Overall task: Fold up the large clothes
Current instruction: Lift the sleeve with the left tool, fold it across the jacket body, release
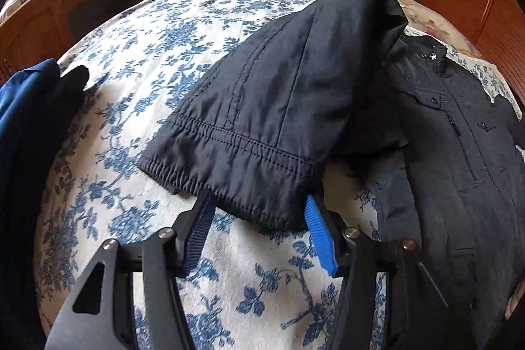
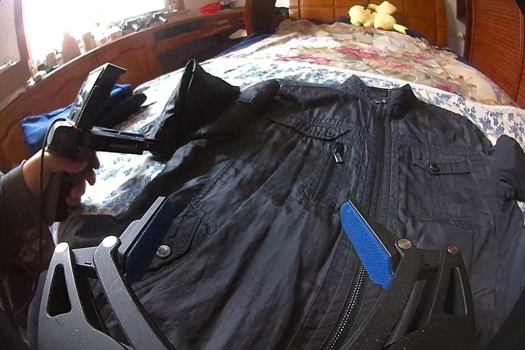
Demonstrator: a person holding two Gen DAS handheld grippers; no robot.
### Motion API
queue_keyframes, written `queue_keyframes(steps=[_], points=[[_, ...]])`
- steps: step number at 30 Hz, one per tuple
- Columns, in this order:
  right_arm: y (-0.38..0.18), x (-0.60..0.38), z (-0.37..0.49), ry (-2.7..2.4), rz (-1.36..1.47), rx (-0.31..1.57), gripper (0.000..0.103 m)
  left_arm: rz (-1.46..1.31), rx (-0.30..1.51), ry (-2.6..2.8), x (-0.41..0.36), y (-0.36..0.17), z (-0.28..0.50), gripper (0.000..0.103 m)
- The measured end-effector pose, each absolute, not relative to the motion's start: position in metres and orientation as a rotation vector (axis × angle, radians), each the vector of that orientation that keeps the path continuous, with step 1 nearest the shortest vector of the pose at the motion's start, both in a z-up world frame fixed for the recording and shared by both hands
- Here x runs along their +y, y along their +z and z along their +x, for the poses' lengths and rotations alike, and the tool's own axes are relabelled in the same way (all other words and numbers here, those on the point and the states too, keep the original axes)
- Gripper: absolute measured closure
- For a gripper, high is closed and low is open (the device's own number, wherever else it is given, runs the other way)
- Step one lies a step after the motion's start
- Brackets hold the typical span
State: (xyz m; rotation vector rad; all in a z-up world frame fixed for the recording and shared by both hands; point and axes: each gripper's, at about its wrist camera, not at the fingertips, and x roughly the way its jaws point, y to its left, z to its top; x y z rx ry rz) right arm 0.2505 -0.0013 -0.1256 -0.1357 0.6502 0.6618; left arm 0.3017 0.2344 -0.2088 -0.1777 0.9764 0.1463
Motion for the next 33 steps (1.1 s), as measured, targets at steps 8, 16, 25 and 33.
queue_keyframes(steps=[8,16,25,33], points=[[-0.125,-0.001,0.251,0.660,-0.144,0.651,0.000,-0.124,0.971,0.175,0.221,-0.201,0.316,0.094],[-0.117,-0.017,0.247,0.643,-0.134,0.636,0.000,0.019,0.798,0.186,0.176,-0.118,0.312,0.102],[-0.104,-0.049,0.241,0.605,-0.136,0.609,0.000,0.101,0.620,0.076,0.095,-0.025,0.315,0.103],[-0.094,-0.092,0.234,0.539,-0.108,0.588,0.000,0.146,0.562,-0.077,0.028,0.009,0.297,0.102]])
